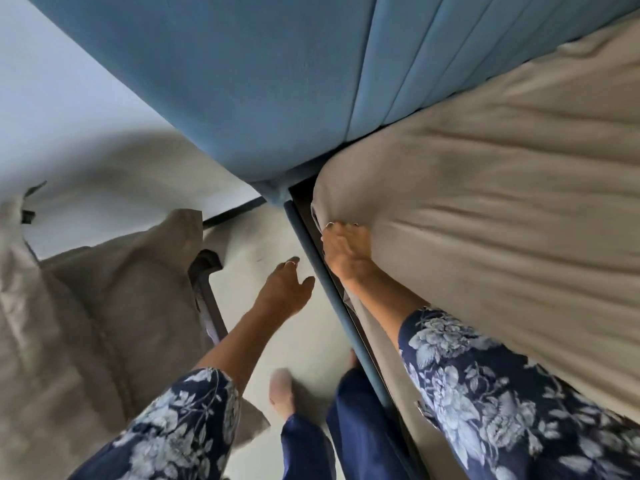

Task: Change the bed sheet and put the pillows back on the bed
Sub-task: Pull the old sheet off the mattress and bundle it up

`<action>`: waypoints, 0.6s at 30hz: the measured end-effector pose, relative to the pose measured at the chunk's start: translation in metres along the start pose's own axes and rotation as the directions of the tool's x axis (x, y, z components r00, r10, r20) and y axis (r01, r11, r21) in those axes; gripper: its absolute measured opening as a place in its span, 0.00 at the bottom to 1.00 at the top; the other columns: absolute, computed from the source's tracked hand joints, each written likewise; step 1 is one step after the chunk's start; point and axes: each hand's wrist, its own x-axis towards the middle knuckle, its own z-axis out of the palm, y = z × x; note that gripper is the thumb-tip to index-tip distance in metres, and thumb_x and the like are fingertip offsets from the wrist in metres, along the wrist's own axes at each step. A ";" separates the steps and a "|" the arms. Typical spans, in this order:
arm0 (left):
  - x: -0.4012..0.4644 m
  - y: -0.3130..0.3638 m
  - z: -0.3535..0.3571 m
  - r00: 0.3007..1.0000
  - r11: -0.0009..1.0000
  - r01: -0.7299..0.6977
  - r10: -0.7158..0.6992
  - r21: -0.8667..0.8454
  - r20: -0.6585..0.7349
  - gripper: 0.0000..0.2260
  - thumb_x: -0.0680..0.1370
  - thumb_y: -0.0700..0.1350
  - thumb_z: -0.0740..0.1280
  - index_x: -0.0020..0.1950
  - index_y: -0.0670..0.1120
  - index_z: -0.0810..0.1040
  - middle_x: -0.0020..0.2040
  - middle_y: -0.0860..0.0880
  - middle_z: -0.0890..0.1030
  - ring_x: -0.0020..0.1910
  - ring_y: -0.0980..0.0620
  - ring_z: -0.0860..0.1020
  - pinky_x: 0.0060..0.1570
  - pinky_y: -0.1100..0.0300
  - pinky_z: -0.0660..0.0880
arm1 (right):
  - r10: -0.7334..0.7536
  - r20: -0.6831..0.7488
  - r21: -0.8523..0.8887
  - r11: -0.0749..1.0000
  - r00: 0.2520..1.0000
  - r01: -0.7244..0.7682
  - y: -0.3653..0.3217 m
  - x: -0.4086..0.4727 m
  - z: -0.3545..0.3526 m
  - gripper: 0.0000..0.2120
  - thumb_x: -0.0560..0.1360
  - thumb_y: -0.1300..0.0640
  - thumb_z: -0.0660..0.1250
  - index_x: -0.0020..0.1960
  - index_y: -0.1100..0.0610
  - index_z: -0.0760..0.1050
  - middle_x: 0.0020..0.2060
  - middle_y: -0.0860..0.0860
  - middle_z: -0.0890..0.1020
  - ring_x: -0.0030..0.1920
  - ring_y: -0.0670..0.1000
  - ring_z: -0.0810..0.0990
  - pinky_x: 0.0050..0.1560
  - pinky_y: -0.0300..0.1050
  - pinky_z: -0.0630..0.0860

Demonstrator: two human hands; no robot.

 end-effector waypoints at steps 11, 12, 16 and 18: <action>-0.032 0.066 -0.026 0.986 0.986 -0.137 0.145 0.098 -0.078 0.33 0.78 0.40 0.63 0.79 0.51 0.50 0.74 0.41 0.65 0.66 0.40 0.72 0.63 0.50 0.70 | 0.043 0.023 0.774 0.632 0.999 -0.045 0.070 -0.039 -0.024 0.22 0.81 0.58 0.59 0.29 0.53 0.59 0.25 0.48 0.65 0.31 0.53 0.66 0.34 0.45 0.56; -0.035 0.077 -0.027 0.980 0.972 -0.176 0.187 0.157 -0.062 0.38 0.78 0.40 0.65 0.79 0.54 0.45 0.75 0.41 0.63 0.66 0.39 0.73 0.63 0.47 0.71 | 0.064 0.020 0.839 0.542 0.998 -0.052 0.078 -0.049 -0.031 0.22 0.81 0.58 0.60 0.29 0.53 0.59 0.24 0.48 0.64 0.29 0.52 0.65 0.33 0.46 0.58; -0.044 0.124 -0.015 0.949 0.890 -0.294 0.315 0.349 -0.005 0.47 0.76 0.46 0.70 0.75 0.61 0.32 0.75 0.43 0.62 0.68 0.38 0.71 0.65 0.42 0.69 | 0.202 0.104 0.993 0.041 0.974 -0.115 0.143 -0.106 -0.065 0.14 0.80 0.59 0.61 0.36 0.54 0.71 0.20 0.43 0.65 0.21 0.40 0.64 0.24 0.37 0.62; -0.048 0.151 -0.001 0.917 0.831 -0.358 0.398 0.426 -0.006 0.46 0.76 0.51 0.69 0.76 0.59 0.32 0.76 0.44 0.61 0.69 0.39 0.69 0.64 0.43 0.69 | 0.372 0.112 0.991 -0.111 0.922 -0.075 0.205 -0.144 -0.088 0.17 0.80 0.61 0.60 0.35 0.50 0.74 0.21 0.42 0.72 0.21 0.38 0.68 0.23 0.27 0.62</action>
